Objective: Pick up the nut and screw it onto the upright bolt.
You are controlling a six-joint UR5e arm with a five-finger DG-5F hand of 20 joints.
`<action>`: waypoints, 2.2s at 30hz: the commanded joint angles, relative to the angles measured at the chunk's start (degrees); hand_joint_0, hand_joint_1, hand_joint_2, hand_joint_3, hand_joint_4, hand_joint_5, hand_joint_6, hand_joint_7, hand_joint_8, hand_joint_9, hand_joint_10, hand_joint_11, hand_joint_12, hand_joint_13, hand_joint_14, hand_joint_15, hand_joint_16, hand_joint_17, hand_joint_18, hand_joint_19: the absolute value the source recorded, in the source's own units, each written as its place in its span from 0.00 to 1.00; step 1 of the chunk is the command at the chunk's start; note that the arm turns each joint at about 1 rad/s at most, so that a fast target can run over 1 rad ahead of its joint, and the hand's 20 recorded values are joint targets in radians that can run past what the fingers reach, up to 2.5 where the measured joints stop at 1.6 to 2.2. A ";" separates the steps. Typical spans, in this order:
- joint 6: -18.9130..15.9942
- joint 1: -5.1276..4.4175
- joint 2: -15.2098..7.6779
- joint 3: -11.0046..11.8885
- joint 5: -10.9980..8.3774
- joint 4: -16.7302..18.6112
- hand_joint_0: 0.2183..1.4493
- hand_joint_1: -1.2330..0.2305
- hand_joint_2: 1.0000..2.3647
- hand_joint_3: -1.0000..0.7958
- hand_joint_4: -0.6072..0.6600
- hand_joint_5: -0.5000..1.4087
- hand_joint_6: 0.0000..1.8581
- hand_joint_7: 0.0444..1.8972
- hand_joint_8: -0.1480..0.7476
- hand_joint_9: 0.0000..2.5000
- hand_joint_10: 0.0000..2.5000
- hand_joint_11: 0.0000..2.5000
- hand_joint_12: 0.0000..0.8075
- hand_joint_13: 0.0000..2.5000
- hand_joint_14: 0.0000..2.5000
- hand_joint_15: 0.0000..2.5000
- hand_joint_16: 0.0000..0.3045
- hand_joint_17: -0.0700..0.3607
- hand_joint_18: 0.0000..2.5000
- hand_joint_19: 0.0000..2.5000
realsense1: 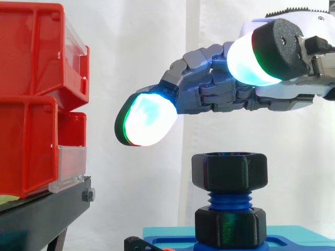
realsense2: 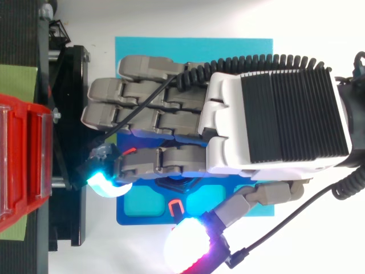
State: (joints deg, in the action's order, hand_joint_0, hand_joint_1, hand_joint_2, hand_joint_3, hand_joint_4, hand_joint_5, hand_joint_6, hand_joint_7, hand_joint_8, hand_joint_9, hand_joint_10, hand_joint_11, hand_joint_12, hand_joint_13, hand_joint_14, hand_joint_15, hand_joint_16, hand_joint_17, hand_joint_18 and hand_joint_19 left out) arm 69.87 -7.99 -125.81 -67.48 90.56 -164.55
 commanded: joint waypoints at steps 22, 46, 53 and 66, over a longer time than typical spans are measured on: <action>-0.27 0.08 -0.05 -0.02 -0.21 -4.11 0.19 0.75 0.00 0.28 0.57 0.15 0.27 0.33 0.40 0.04 0.00 0.00 0.38 0.00 0.00 0.00 0.12 0.36 0.00 0.00; -0.62 0.87 0.04 -0.02 -2.94 -5.52 0.18 0.70 0.00 0.28 0.67 0.18 0.27 0.43 0.46 0.19 0.00 0.00 0.27 0.11 0.00 0.00 0.07 0.27 0.01 0.00; -0.62 1.14 0.04 -0.02 -2.85 -5.70 0.19 0.69 0.00 0.28 0.73 0.20 0.27 0.54 0.46 0.29 0.00 0.00 0.24 0.15 0.00 0.00 0.06 0.25 0.06 0.00; -0.62 2.28 -0.05 -0.02 -2.67 -5.78 0.22 0.67 0.00 0.28 0.64 0.25 0.27 0.66 0.47 0.42 0.00 0.03 0.22 0.23 0.00 0.00 0.05 0.24 0.11 0.00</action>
State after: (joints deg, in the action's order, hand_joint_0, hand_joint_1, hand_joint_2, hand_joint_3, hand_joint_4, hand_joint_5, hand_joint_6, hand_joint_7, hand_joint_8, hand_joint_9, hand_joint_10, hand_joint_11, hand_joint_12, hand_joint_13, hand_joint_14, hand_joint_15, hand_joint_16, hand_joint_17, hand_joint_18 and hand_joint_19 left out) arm 69.26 -6.06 -125.80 -67.50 87.86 -170.33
